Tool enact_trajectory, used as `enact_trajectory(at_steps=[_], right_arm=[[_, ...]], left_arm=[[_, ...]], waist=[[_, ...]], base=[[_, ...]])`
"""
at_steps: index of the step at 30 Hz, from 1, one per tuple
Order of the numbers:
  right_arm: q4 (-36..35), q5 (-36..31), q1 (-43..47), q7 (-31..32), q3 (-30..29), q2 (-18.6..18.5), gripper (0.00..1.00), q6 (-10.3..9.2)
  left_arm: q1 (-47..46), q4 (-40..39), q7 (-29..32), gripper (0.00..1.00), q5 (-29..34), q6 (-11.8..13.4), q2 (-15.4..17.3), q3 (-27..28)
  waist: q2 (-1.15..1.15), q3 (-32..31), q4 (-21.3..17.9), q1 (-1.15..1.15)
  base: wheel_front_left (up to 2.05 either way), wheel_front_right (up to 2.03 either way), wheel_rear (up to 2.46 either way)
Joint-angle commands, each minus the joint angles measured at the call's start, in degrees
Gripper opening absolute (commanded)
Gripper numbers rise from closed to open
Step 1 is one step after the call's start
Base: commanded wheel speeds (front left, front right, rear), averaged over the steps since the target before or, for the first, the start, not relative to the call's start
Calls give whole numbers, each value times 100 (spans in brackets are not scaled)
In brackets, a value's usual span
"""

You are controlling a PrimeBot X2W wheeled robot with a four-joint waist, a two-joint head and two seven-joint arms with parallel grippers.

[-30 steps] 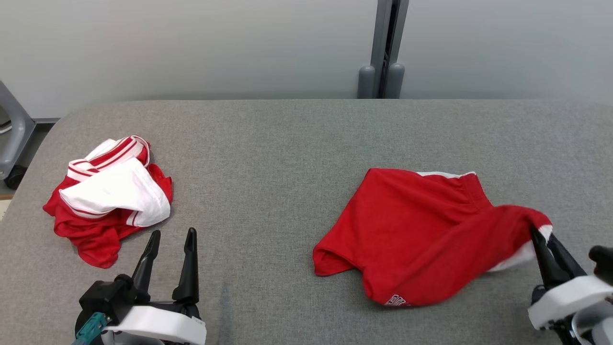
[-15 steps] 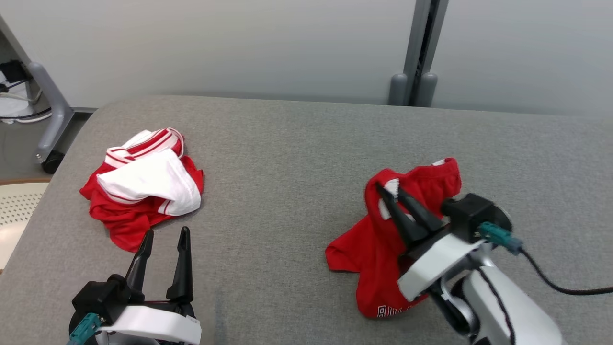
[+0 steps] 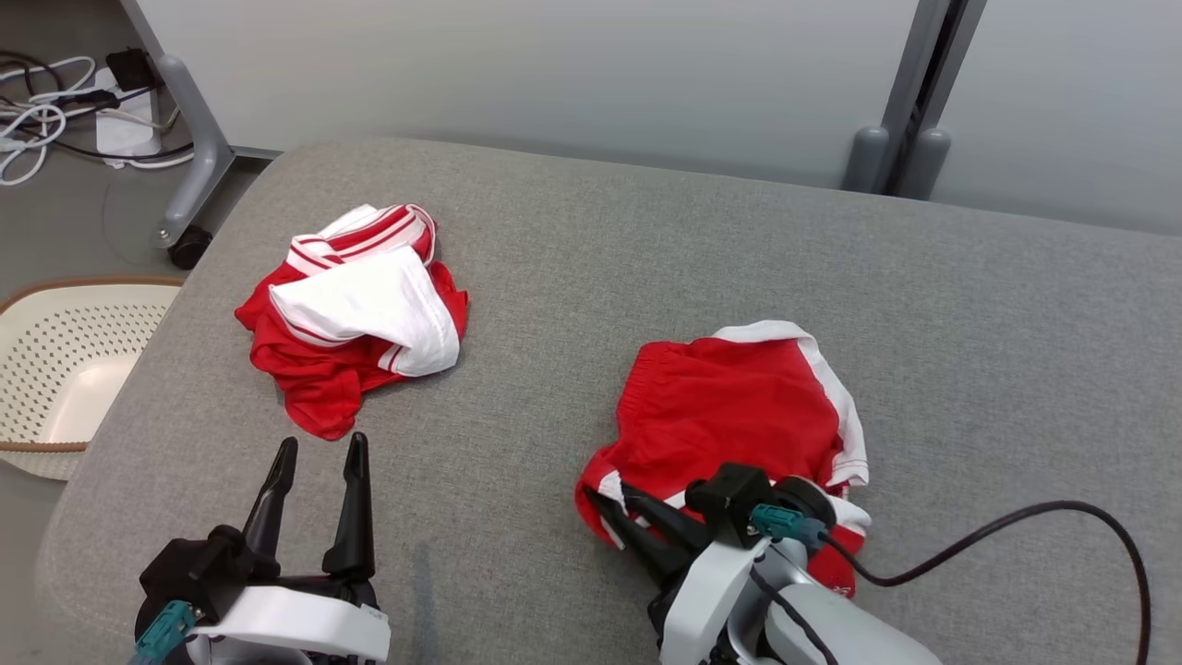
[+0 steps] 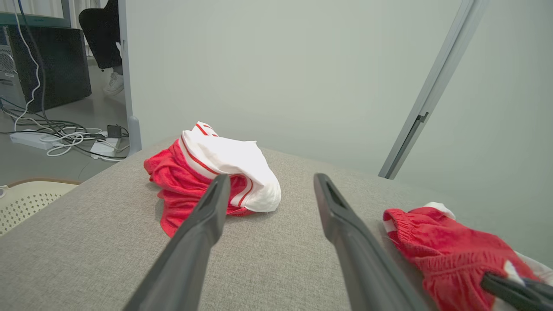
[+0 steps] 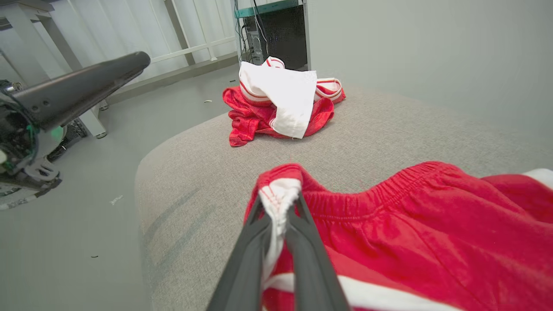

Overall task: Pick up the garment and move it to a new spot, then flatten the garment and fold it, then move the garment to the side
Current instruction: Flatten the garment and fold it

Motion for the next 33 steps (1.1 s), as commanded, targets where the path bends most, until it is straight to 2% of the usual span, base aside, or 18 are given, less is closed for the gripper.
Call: enact_trajectory(at_steps=[1, 2, 4, 9, 14, 26, 33], right_arm=[[19, 130, -85, -73, 112, -21, 0, 1], [49, 245, -113, -82, 233, -17, 0, 1], [118, 417, -204, -115, 395, -21, 100, 1], [267, 573, -363, -149, 548, -23, 100, 1], [6, 401, -332, -154, 133, -57, 100, 1], [-1367, -496, 719, -151, -1908, -774, 100, 1], [-1902, -803, 1793, -152, -3242, -880, 100, 1]], left_arm=[[-87, -18, 0, 100, -19, 25, 18, 6], [-91, -15, -1, 100, -21, 26, 18, 0], [-100, -16, 0, 100, -30, 44, 18, -2], [-70, -24, 0, 100, 0, 56, 18, 69], [-13, -39, 0, 100, 34, 51, 19, 122], [55, -49, 0, 100, 153, -25, 18, 298], [38, -30, -1, 100, 190, -50, 20, 345]], waist=[[0, 18, 18, 0], [0, 23, 23, 0], [0, 27, 16, 0], [0, -19, -142, 0], [0, -81, -362, 0], [0, -208, -900, 0], [0, -205, -1199, 0]], base=[[0, 0, 0], [0, 0, 0], [0, 0, 0], [0, 0, 0], [0, 0, 0], [0, 0, 0], [0, 0, 0]])
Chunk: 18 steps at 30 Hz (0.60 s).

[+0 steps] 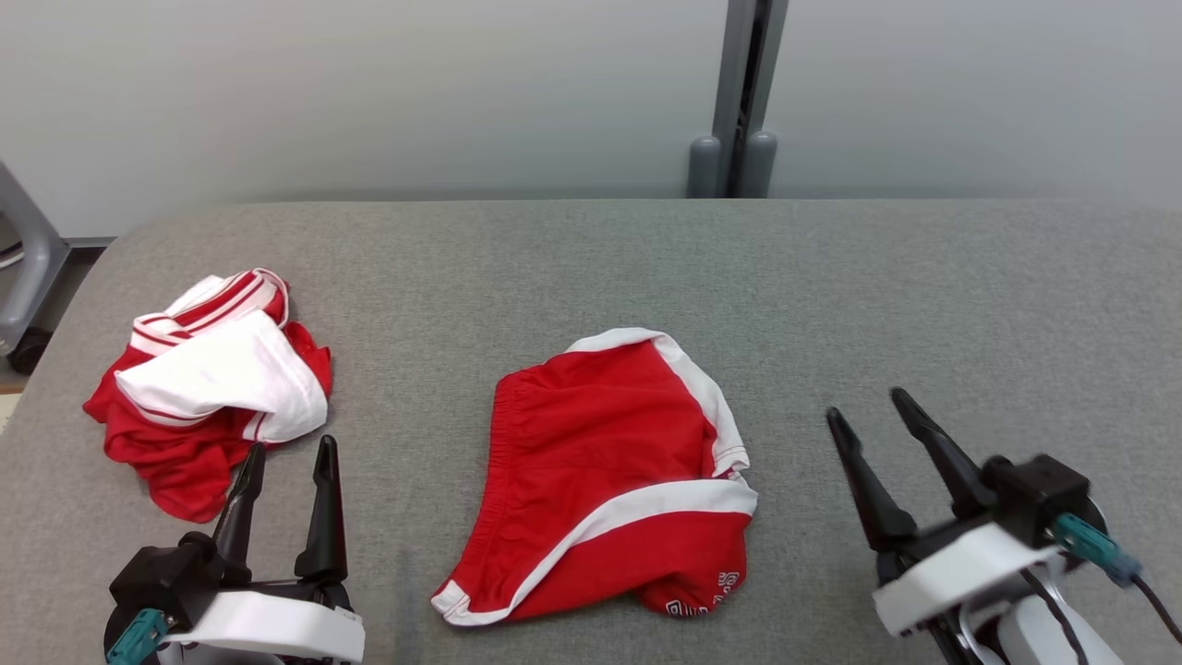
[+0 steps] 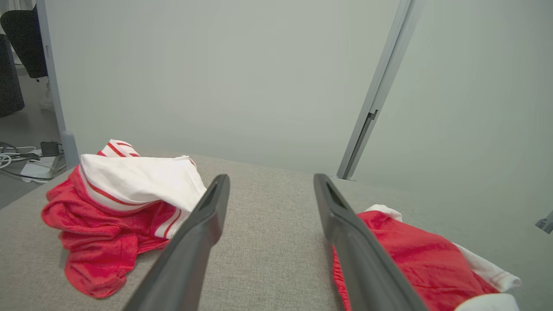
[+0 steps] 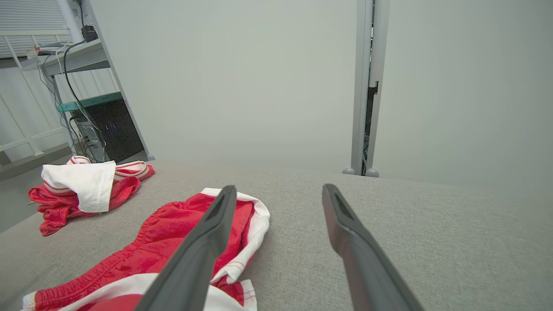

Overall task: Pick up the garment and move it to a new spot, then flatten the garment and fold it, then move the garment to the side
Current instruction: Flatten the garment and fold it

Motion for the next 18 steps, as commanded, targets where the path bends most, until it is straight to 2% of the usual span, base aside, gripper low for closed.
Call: enact_trajectory(at_steps=[1, 5, 12, 18], right_arm=[[-75, -31, 191, -29, -170, -3, 100, 1], [-151, -120, 594, -29, -503, 64, 100, 1], [-153, -174, 739, -29, -623, 122, 100, 1], [106, -199, 410, 5, -260, -10, 100, 1]], left_arm=[[-25, -7, -1, 100, 32, -7, 21, 3], [-34, -12, -1, 100, 36, 2, 22, -6], [-14, -7, -1, 100, 68, 11, 22, -33], [-68, -23, -2, 100, 75, 31, 22, -101]], waist=[[0, 18, -70, 0], [0, 32, -145, 0], [0, 17, -190, 0], [0, 24, -89, 0]], base=[[0, 0, 0], [0, 0, 0], [0, 0, 0], [0, 0, 0]])
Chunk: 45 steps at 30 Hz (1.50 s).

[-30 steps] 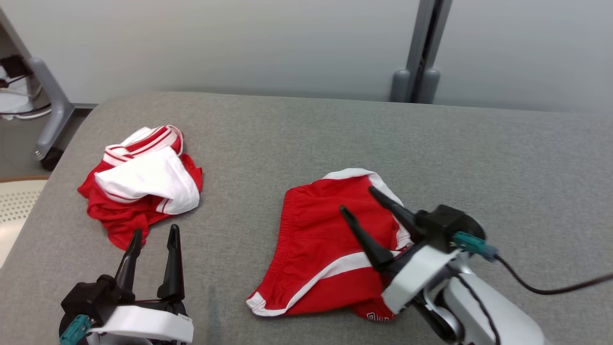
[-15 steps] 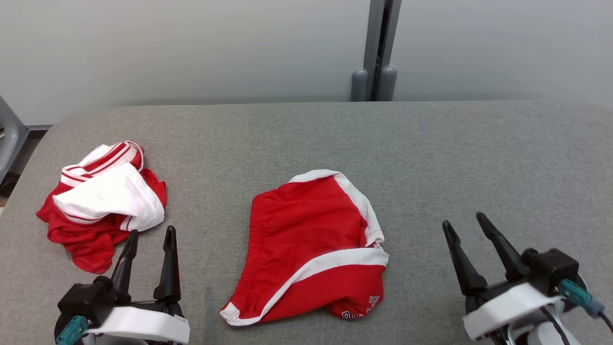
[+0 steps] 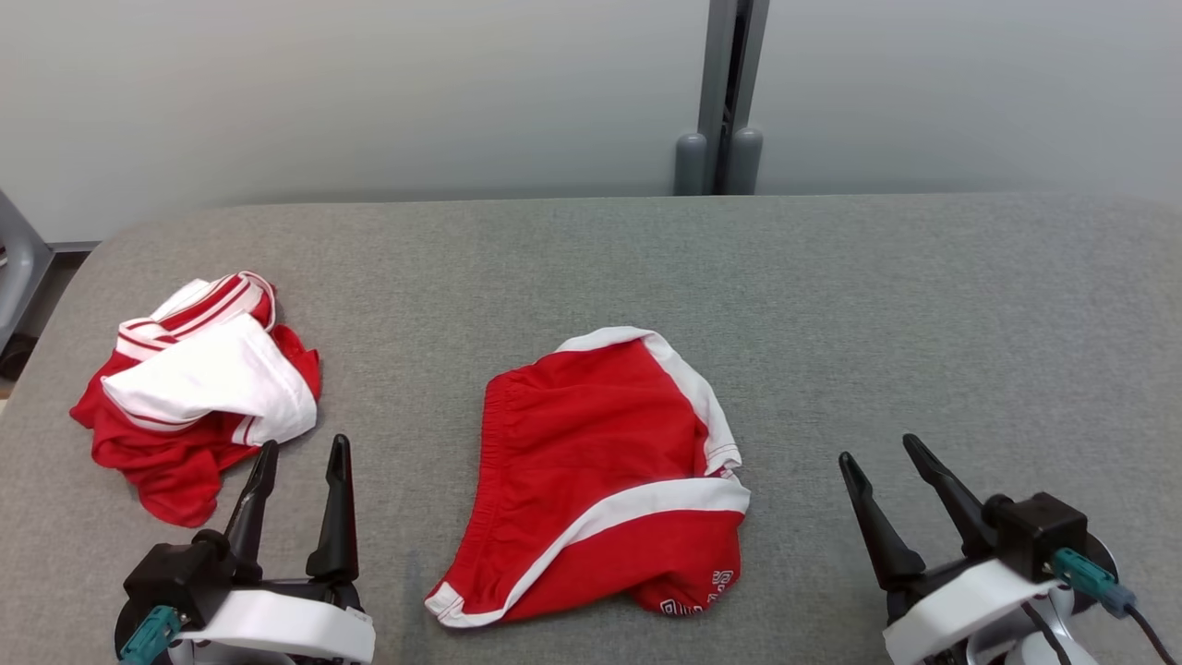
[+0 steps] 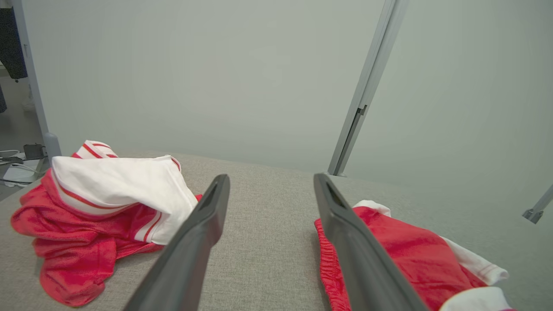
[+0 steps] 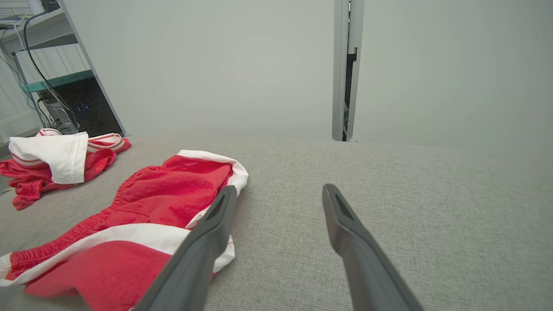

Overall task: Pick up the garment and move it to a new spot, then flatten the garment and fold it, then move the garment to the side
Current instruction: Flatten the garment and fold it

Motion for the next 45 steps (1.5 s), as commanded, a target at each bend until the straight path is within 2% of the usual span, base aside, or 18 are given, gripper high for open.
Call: enact_trajectory(at_steps=[1, 15, 22, 29, 30, 31, 32, 39, 45], right_arm=[[41, 4, -98, 0, 16, -51, 100, 1], [1674, 305, -1124, 72, 1026, -369, 100, 1], [2347, 506, -1551, 73, 1614, -391, 100, 1], [2928, 775, -1925, 325, 2277, -351, 100, 1], [2976, 859, -1961, 351, 2346, -328, 76, 1], [3010, 956, -1970, 401, 2423, -303, 18, 1], [3041, 1060, -1964, 455, 2497, -292, 0, 1], [3117, 1448, -2098, 272, 2675, -387, 0, -1], [2764, 1596, -1979, -42, 2126, -489, 0, 0]], left_arm=[[-71, -15, 0, 100, 20, 31, 21, -8], [-163, -55, -1, 100, -194, 148, 23, -302], [-261, -14, 0, 100, -267, 153, 21, -386], [-284, -10, 0, 100, -316, 172, 21, -483], [-288, -9, -1, 100, -328, 178, 21, -489], [-289, -10, 0, 100, -342, 186, 22, -492], [-289, -10, 0, 100, -350, 192, 22, -489], [-226, -8, 0, 100, -346, 201, 21, -409], [-103, -28, 0, 100, -305, 184, 20, -298]], waist=[[0, 13, 44, 0], [0, 256, 666, 0], [0, 329, 905, 0], [0, 376, 1048, 0], [0, 378, 1061, 0], [0, 376, 1071, 0], [0, 372, 1073, 0], [0, 318, 971, 0], [0, 176, 734, 0]], base=[[0, 0, 0], [0, 0, 0], [0, 0, 0], [0, 0, 0], [0, 0, 0], [0, 0, 0], [0, 0, 0], [0, 0, 0], [0, 0, 0]])
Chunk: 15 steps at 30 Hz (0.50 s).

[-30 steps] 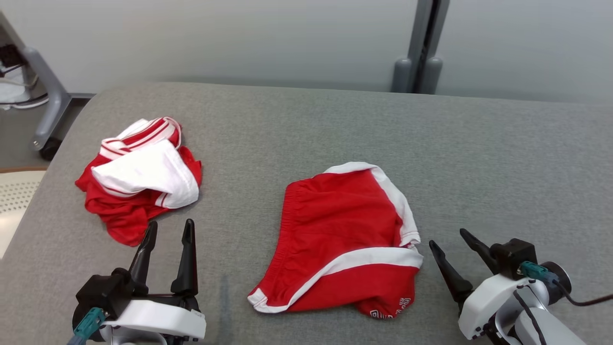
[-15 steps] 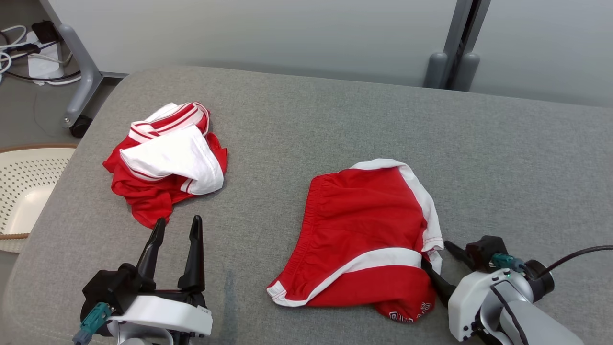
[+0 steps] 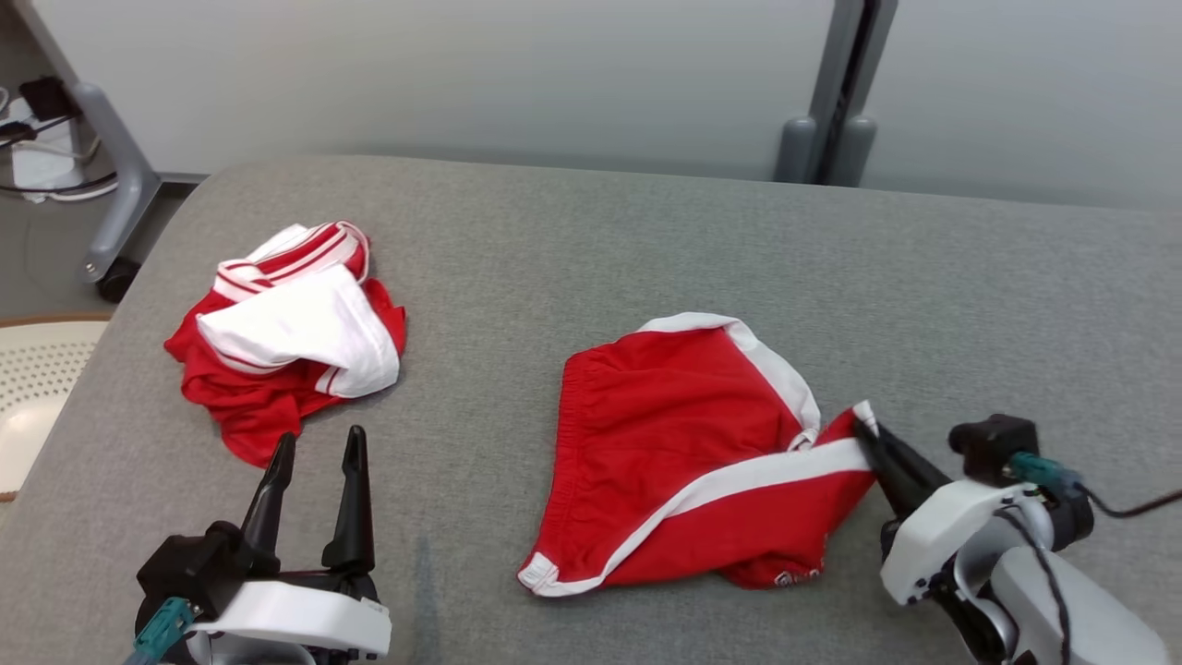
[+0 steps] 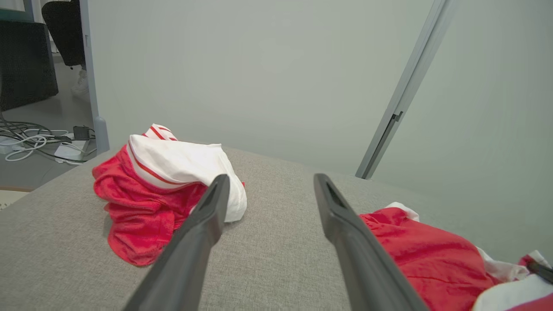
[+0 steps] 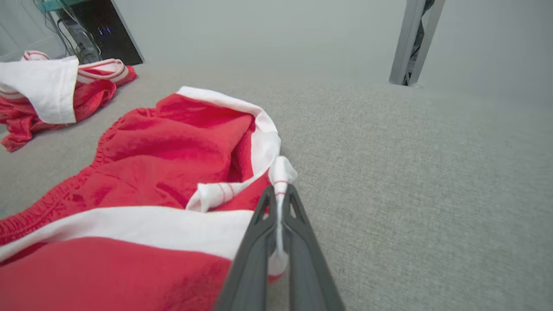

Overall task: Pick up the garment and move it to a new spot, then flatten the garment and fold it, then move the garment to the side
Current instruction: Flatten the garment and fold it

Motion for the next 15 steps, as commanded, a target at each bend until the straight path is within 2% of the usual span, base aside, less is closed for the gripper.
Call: enact_trajectory(at_steps=[1, 7, 11, 14, 15], right_arm=[[-165, 14, 134, -48, -190, -78, 0, -1], [-1337, -408, 929, -48, -1654, -94, 0, -1], [-2037, -497, 1722, -48, -2642, 235, 0, 0], [-2393, -555, 2162, -49, -3019, 440, 0, 0], [-2426, -614, 2301, -49, -3093, 501, 17, 0]], left_arm=[[33, -15, 0, 100, 14, -3, 20, 43], [129, -46, 0, 100, 22, -31, 21, 113], [148, -44, -1, 100, 47, -64, 22, 122], [137, -28, -1, 100, 68, -81, 20, 126], [127, -14, -1, 100, 73, -93, 20, 118]], waist=[[0, -60, -108, 0], [0, -118, -378, 0], [0, -115, -506, 0], [0, -103, -601, 0], [0, -104, -628, 0]], base=[[0, 0, 0], [0, 0, 0], [0, 0, 0], [0, 0, 0], [0, 0, 0]])
